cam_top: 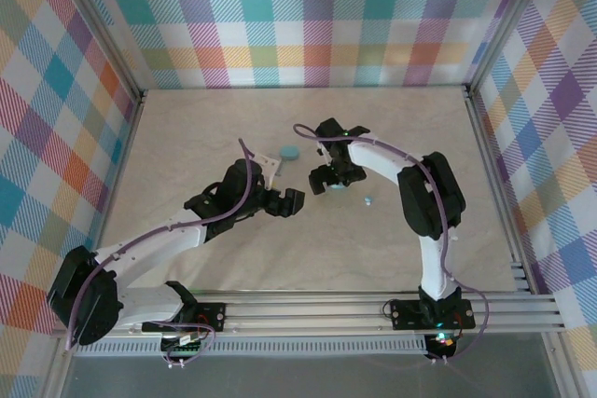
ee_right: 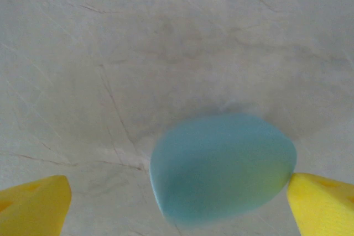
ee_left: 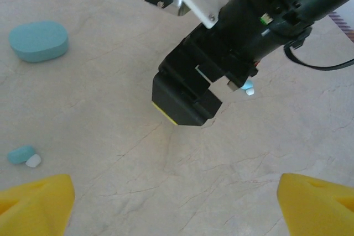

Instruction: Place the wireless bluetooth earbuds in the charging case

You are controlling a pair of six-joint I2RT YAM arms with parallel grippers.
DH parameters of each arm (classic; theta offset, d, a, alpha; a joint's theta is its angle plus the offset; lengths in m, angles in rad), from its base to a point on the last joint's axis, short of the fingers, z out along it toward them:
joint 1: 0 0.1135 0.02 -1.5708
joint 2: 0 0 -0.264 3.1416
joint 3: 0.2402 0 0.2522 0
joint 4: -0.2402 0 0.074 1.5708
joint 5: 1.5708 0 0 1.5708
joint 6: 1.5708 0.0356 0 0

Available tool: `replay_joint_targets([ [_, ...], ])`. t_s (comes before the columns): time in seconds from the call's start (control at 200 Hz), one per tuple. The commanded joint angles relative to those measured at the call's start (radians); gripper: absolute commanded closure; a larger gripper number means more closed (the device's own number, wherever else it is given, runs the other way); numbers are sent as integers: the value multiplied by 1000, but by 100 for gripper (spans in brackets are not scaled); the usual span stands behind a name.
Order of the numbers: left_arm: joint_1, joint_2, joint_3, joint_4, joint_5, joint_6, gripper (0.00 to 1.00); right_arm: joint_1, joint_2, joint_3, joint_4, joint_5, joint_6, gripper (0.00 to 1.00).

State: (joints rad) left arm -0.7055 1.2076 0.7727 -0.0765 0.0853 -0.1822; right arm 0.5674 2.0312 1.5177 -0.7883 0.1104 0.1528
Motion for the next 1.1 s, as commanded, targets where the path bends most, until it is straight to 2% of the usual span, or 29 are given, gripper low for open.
replay_joint_targets([
  [0.0,0,-24,-17,-8,-16,33,6,-4,20,22,-51,50,59,2],
  [0.345,0,-7,-4,-10,-12,44,6,-4,82,101,-66,32,40,12],
  [0.585,0,-31,-13,-28,-23,39,5,-4,106,157,-39,-178,35,25],
  [0.725,0,-49,-27,-31,-34,39,5,-4,94,135,-29,-252,112,29],
  [0.825,0,-46,-33,-26,-29,40,5,-4,65,86,-22,-305,224,30],
  [0.96,0,-38,-42,-9,-23,30,5,-5,-31,-49,90,-433,370,31],
  [1.1,0,-33,-43,-5,-25,30,6,-4,-110,-110,184,-568,451,32],
])
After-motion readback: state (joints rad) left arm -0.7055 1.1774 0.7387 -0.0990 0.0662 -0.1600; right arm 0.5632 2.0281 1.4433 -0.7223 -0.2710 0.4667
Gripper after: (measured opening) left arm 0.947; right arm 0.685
